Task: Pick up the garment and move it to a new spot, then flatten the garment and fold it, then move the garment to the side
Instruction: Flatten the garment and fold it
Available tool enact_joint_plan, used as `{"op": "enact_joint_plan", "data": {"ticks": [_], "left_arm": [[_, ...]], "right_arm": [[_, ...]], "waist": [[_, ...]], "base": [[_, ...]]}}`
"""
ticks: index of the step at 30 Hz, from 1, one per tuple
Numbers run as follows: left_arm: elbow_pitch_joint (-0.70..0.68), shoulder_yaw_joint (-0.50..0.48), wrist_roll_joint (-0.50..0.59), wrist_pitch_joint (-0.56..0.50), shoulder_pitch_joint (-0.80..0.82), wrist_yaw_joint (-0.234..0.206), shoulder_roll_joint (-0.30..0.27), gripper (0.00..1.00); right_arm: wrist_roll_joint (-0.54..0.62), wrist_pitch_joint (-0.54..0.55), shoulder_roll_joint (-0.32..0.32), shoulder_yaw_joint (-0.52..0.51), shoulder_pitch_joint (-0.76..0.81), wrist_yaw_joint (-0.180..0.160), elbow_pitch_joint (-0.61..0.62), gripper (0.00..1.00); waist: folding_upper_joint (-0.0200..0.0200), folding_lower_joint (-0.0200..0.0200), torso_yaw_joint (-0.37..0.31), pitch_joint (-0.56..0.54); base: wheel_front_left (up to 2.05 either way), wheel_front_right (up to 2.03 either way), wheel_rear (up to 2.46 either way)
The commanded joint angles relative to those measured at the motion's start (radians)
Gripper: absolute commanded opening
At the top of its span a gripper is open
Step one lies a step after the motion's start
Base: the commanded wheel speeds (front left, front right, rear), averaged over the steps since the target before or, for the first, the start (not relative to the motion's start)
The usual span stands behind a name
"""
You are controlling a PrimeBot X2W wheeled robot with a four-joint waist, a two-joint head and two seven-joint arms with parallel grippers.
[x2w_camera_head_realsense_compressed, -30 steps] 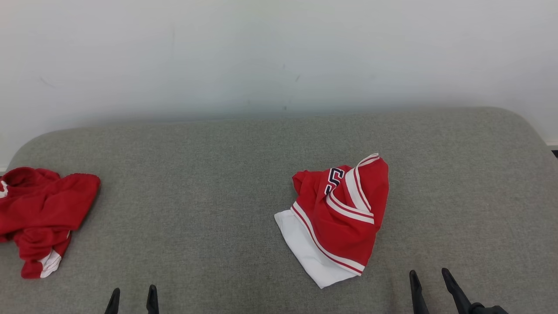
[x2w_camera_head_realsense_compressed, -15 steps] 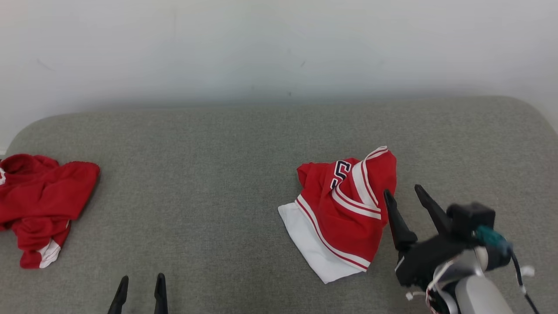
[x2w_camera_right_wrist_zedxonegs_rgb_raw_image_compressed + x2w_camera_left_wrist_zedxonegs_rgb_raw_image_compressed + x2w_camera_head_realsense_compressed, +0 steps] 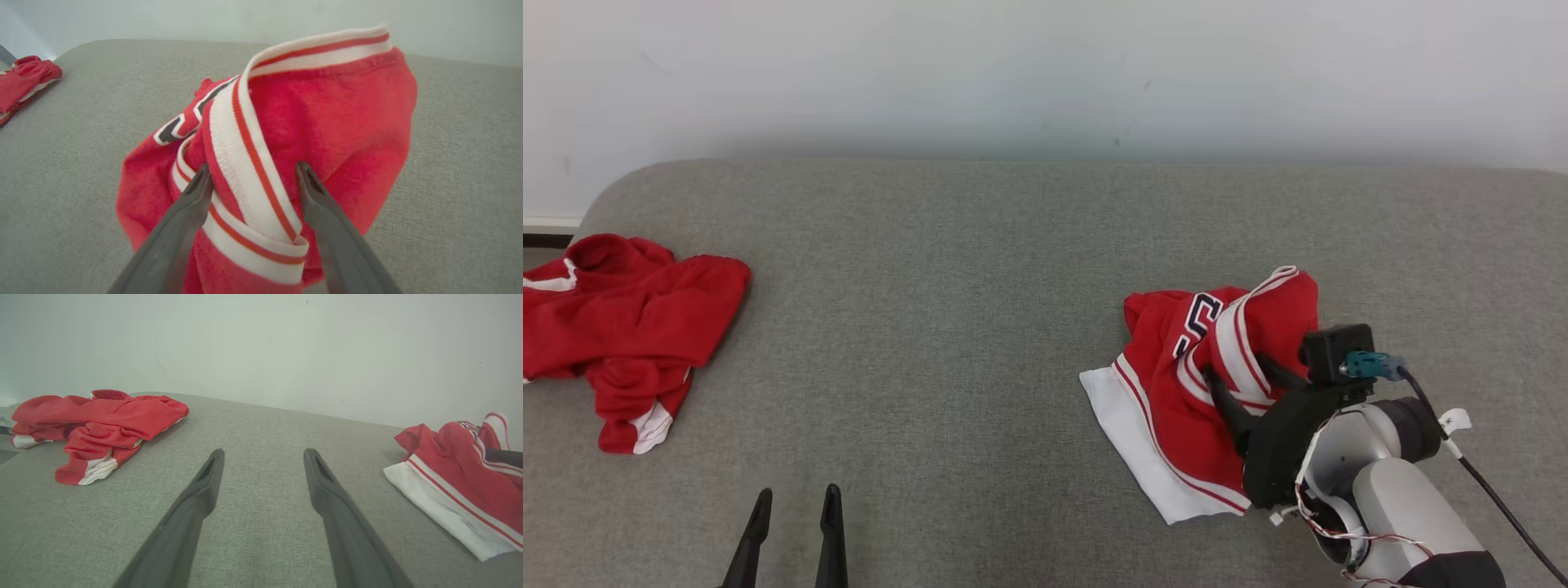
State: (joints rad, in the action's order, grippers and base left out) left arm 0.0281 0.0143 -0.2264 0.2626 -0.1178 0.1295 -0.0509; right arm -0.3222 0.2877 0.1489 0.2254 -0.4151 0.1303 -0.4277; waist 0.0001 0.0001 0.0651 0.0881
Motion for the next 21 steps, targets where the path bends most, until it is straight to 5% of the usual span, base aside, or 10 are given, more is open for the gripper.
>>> {"op": "enact_joint_plan", "data": {"ticks": [1,21], "left_arm": [[0.004,-0.002,-0.005,0.003,-0.002,0.001,0.001,1.0],[0.001,-0.004,-0.001,0.003,-0.044,0.001,0.001,1.0]], "right_arm": [[-0.019,0.007,0.017,0.032,-0.001,0.001,-0.003,1.0],[-0.082,0.093,0.1,0.175,0.128,0.001,0.125,1.0]], "waist": [[-0.0001,-0.0001,0.009,0.001],[-0.0001,-0.0001,-0.016,-0.043]], "base": [[0.0,0.0,0.0],[0.0,0.0,0.0]]}}
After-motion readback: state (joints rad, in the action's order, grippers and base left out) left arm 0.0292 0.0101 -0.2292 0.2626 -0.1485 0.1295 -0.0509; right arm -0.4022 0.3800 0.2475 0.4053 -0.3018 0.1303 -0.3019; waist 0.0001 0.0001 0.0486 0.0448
